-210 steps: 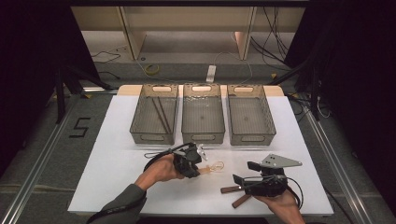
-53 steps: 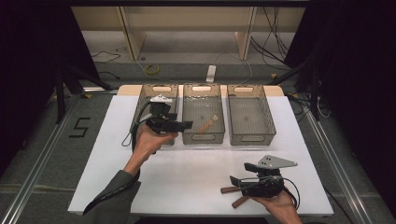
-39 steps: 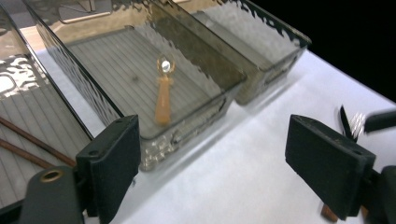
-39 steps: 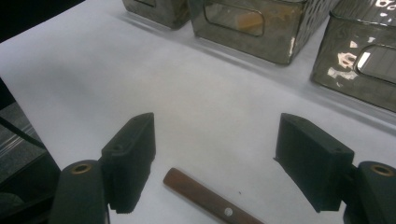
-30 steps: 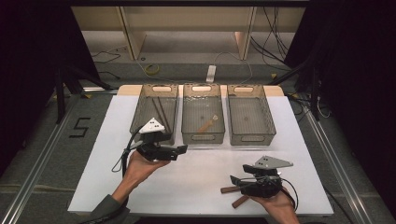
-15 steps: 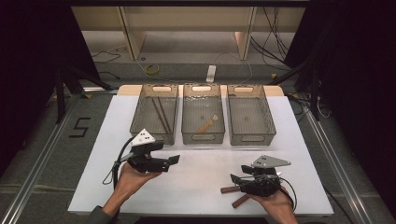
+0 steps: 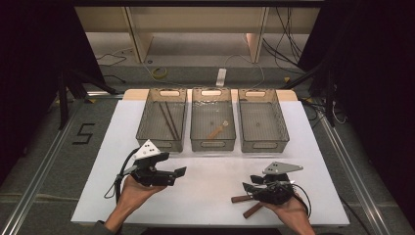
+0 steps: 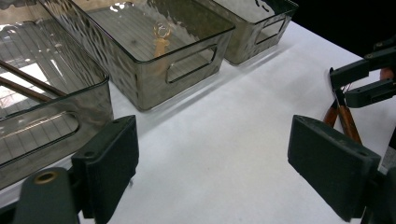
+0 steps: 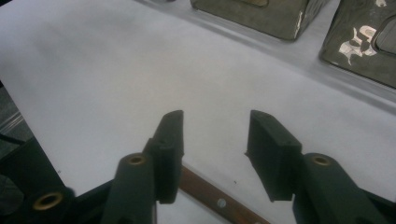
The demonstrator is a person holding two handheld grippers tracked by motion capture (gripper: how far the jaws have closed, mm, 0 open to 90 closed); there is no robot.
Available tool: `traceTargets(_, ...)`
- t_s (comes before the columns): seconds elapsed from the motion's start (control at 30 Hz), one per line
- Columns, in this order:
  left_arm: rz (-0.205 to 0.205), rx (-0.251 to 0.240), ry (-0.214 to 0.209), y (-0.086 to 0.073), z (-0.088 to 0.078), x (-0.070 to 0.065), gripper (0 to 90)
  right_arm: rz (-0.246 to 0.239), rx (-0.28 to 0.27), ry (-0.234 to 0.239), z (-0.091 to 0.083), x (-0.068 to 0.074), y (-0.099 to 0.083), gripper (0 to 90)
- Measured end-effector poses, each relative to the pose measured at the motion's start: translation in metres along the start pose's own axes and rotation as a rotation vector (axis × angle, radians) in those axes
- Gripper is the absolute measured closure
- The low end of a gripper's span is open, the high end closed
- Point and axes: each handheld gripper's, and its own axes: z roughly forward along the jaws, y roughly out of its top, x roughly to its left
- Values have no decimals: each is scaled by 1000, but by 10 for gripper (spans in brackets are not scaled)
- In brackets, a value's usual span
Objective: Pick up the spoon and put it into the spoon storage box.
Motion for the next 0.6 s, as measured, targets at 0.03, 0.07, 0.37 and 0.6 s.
traceTargets(0.03,5,3,1,-1,-1,-1,161,-3,6,11,0,0,1,509)
traceTargets(0.07,7,5,2,-2,-1,-1,160,-14,14,28,-1,-1,2,483)
traceTargets(0.37,27,14,3,-5,-4,-5,158,-181,92,78,-11,-3,2,271)
traceTargets(0.6,15,12,-5,-7,-7,-4,157,-252,182,110,-15,-9,-1,254)
